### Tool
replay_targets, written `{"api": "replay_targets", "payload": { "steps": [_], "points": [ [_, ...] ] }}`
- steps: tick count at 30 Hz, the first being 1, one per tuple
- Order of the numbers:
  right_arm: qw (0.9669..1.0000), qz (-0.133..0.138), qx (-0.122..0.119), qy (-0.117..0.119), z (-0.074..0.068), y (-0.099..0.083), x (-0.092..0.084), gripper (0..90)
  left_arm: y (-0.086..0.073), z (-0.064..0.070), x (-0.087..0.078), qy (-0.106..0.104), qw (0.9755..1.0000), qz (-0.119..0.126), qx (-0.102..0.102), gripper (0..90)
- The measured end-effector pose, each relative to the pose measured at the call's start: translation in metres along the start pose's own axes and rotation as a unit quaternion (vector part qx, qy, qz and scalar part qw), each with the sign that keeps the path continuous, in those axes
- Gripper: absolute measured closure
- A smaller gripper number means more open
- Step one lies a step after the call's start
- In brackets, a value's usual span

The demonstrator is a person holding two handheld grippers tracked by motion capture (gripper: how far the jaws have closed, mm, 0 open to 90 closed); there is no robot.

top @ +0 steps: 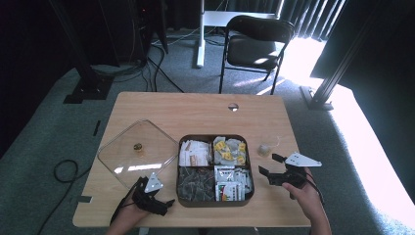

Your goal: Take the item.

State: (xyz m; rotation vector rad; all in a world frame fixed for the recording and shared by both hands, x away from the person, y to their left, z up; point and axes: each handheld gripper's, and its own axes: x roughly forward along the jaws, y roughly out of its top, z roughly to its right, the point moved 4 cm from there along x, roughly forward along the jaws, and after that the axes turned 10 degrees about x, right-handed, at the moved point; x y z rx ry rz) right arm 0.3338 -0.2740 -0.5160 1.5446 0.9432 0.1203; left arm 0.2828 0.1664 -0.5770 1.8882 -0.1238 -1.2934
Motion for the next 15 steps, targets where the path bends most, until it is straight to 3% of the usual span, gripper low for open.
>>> {"api": "replay_targets", "payload": {
  "steps": [15],
  "points": [
    [0.9987, -0.05, -0.006, -0.01, 0.0, -0.04, 0.007, 16.8, 0.0, 0.0, 0.0, 0.0, 1.0, 0.0, 0.0, 0.0]
  ]
}}
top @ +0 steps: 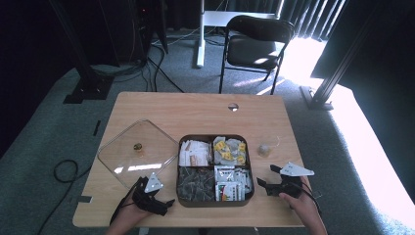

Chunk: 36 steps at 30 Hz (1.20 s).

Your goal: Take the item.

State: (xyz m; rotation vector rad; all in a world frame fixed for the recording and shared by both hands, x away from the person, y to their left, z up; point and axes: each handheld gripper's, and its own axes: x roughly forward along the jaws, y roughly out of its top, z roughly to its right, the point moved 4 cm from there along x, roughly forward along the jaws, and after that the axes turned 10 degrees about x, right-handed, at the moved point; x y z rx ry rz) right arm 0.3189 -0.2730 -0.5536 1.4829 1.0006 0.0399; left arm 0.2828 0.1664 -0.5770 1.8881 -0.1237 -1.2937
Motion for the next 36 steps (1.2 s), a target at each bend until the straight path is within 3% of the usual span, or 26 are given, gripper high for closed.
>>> {"api": "replay_targets", "payload": {
  "steps": [6, 11, 17, 25, 36],
  "points": [
    [0.9999, -0.015, -0.002, -0.005, 0.001, -0.008, 0.002, 16.8, 0.0, 0.0, 0.0, 0.0, 1.0, 0.0, 0.0, 0.0],
    [0.999, -0.043, -0.007, 0.005, -0.003, -0.017, 0.008, 13.9, 0.0, 0.0, 0.0, 0.0, 1.0, 0.0, 0.0, 0.0],
    [0.9984, -0.054, -0.014, -0.005, -0.005, -0.017, 0.011, 14.0, 0.0, 0.0, 0.0, 0.0, 1.0, 0.0, 0.001, 0.0],
    [0.9934, -0.099, -0.056, -0.014, -0.012, -0.02, 0.02, 13.9, 0.0, 0.0, 0.0, 0.0, 1.0, 0.0, 0.0, 0.0],
    [0.9936, -0.102, -0.047, -0.012, -0.012, -0.02, 0.02, 13.8, 0.0, 0.0, 0.0, 0.0, 1.0, 0.0, 0.001, 0.0]
  ]
}}
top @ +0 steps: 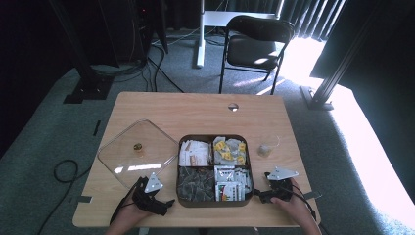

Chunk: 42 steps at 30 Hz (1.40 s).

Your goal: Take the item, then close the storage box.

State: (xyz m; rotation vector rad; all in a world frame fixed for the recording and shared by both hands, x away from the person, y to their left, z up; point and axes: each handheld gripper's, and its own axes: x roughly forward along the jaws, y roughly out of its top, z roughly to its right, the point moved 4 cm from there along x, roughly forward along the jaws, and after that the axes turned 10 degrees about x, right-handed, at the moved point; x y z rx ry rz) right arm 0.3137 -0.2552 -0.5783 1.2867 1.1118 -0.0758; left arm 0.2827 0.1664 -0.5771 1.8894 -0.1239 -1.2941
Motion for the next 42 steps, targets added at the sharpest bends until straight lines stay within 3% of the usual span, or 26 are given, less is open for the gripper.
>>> {"api": "replay_targets", "payload": {
  "steps": [9, 16, 26, 30, 34, 42],
  "points": [
    [1.0, 0.0, 0.002, -0.002, 0.0, 0.0, 0.0, 13.7, 0.001, 0.001, -0.001, 0.005, 0.9999, -0.008, -0.008, 0.0],
    [1.0, 0.0, 0.002, -0.002, 0.0, 0.0, 0.0, 13.7, 0.0, 0.003, -0.005, 0.01, 0.9997, -0.021, 0.002, 0.7],
    [1.0, 0.0, 0.002, -0.002, 0.0, 0.0, 0.0, 13.7, 0.0, -0.003, -0.007, 0.027, 0.9992, -0.022, -0.02, 0.7],
    [1.0, 0.0, 0.002, -0.002, 0.0, 0.0, 0.0, 13.7, 0.0, -0.007, -0.008, 0.02, 0.9991, -0.018, -0.033, 0.7],
    [1.0, 0.0, 0.002, -0.002, 0.0, 0.0, 0.0, 13.7, 0.0, -0.014, -0.009, 0.027, 0.9983, -0.012, -0.05, 0.7],
    [1.0, 0.0, 0.001, -0.002, 0.0, 0.0, 0.0, 13.7, 0.001, -0.029, -0.019, 0.063, 0.9953, 0.008, -0.073, 0.7]
  ]
}}
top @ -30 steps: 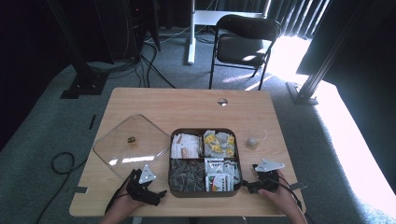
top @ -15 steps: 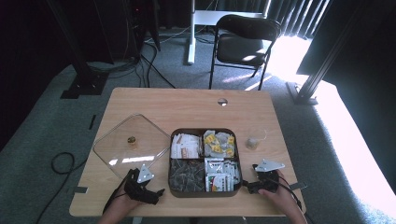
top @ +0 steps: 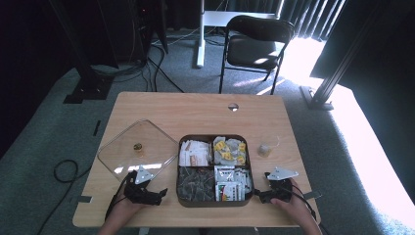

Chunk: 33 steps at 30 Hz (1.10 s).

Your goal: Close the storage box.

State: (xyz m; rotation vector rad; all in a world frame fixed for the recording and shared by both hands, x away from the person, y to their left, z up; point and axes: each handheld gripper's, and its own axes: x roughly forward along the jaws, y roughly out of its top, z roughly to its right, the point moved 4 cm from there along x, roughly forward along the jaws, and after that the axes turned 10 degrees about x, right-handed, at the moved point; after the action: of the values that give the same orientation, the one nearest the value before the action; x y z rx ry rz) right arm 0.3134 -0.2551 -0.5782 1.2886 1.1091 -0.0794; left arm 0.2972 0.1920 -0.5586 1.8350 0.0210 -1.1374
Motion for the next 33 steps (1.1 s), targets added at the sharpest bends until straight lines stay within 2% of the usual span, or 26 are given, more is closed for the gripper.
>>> {"api": "replay_targets", "payload": {
  "steps": [5, 10, 14, 16, 20, 26, 33],
  "points": [
    [1.0, 0.0, 0.0, 0.0, 0.0, 0.0, 0.0, 13.7, 0.001, -0.011, -0.003, 0.019, 0.9997, 0.007, -0.012, 0.7],
    [1.0, 0.0, 0.0, 0.0, 0.0, 0.0, 0.0, 13.7, 0.001, -0.023, -0.001, 0.047, 0.9987, 0.0, -0.019, 0.8],
    [1.0, 0.0, 0.0, 0.0, 0.0, 0.0, 0.0, 13.7, 0.001, -0.033, 0.002, 0.072, 0.9967, -0.005, -0.037, 0.7],
    [1.0, 0.0, 0.0, 0.0, 0.0, 0.0, 0.0, 13.7, 0.002, -0.038, 0.003, 0.074, 0.9959, 0.001, -0.053, 0.7],
    [1.0, 0.0, 0.001, 0.0, 0.0, 0.0, 0.0, 13.8, 0.0, -0.047, 0.005, 0.097, 0.9934, 0.005, -0.06, 0.8],
    [1.0, 0.0, -0.001, 0.0, 0.0, 0.0, 0.0, 13.7, 0.0, -0.061, 0.007, 0.112, 0.9904, 0.02, -0.078, 0.8],
    [1.0, 0.0, 0.0, 0.0, 0.0, 0.0, 0.0, 13.7, 0.009, -0.072, 0.009, 0.118, 0.9884, 0.037, -0.088, 0.8]
  ]
}}
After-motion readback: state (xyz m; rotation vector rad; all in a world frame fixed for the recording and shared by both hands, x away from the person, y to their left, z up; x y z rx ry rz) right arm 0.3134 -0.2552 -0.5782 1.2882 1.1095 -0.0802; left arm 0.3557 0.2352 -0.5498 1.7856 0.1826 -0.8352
